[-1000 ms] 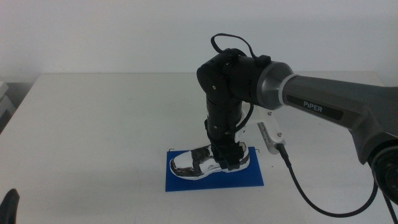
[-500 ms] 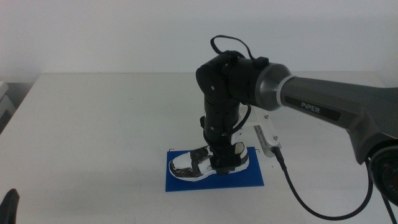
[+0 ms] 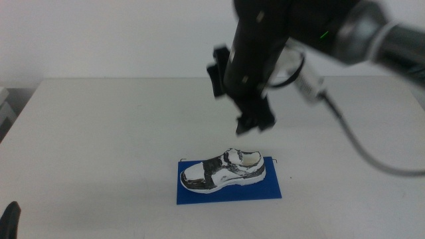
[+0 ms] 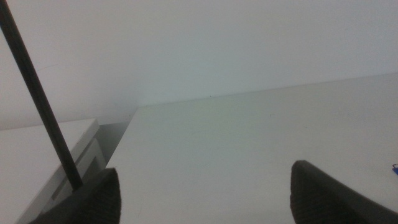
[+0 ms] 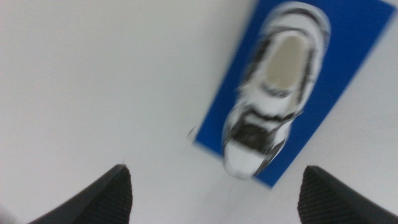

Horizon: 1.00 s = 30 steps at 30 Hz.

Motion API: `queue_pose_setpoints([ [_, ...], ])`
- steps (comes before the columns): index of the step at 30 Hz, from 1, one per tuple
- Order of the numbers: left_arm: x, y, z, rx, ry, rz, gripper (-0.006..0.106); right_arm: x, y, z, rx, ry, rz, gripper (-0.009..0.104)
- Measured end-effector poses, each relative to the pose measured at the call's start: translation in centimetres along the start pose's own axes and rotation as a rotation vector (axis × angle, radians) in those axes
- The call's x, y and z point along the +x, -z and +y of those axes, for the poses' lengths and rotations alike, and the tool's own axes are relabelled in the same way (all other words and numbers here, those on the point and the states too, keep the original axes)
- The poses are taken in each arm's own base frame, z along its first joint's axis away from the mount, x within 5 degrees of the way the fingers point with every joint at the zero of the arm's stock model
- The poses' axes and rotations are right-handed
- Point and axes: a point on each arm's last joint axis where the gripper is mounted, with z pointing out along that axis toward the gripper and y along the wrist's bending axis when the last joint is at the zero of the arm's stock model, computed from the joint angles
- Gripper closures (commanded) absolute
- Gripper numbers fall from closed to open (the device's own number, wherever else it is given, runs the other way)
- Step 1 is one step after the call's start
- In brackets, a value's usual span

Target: Use one arm to grab the shoe from the table and place it on the mat.

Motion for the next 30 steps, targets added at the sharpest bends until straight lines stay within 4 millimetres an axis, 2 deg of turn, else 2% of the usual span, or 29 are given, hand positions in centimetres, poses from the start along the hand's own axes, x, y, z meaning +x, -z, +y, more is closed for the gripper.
queue_pose_setpoints([
  [4, 0.0, 0.0, 0.0, 0.000, 0.000, 0.000, 0.007, -0.4, 6.0, 0.3, -0.149, 0.223, 0.004, 0.003],
  [7, 0.0, 0.0, 0.0, 0.000, 0.000, 0.000, 0.007, -1.0, 10.1, -0.2, -0.239, 0.390, -0.035, 0.003],
  [15, 0.0, 0.0, 0.0, 0.000, 0.000, 0.000, 0.007, -4.6, 17.4, -2.4, -0.341, 0.913, -0.233, 0.003],
  [19, 0.0, 0.0, 0.0, 0.000, 0.000, 0.000, 0.007, -5.7, 19.0, -5.0, -0.316, 1.089, -0.281, 0.003],
  [21, 0.0, 0.0, 0.0, 0.000, 0.000, 0.000, 0.007, -6.1, 19.6, -7.2, -0.301, 1.148, -0.288, 0.003],
  [24, 0.0, 0.0, 0.0, 0.000, 0.000, 0.000, 0.007, -7.0, 20.6, -10.3, -0.370, 1.209, -0.349, 0.003],
  [27, 0.0, 0.0, 0.0, 0.000, 0.000, 0.000, 0.007, -8.3, 20.7, -13.0, -0.468, 1.292, -0.471, 0.003],
  [30, 0.0, 0.0, 0.0, 0.000, 0.000, 0.000, 0.007, -10.0, 19.7, -16.0, -0.522, 1.349, -0.603, 0.003],
])
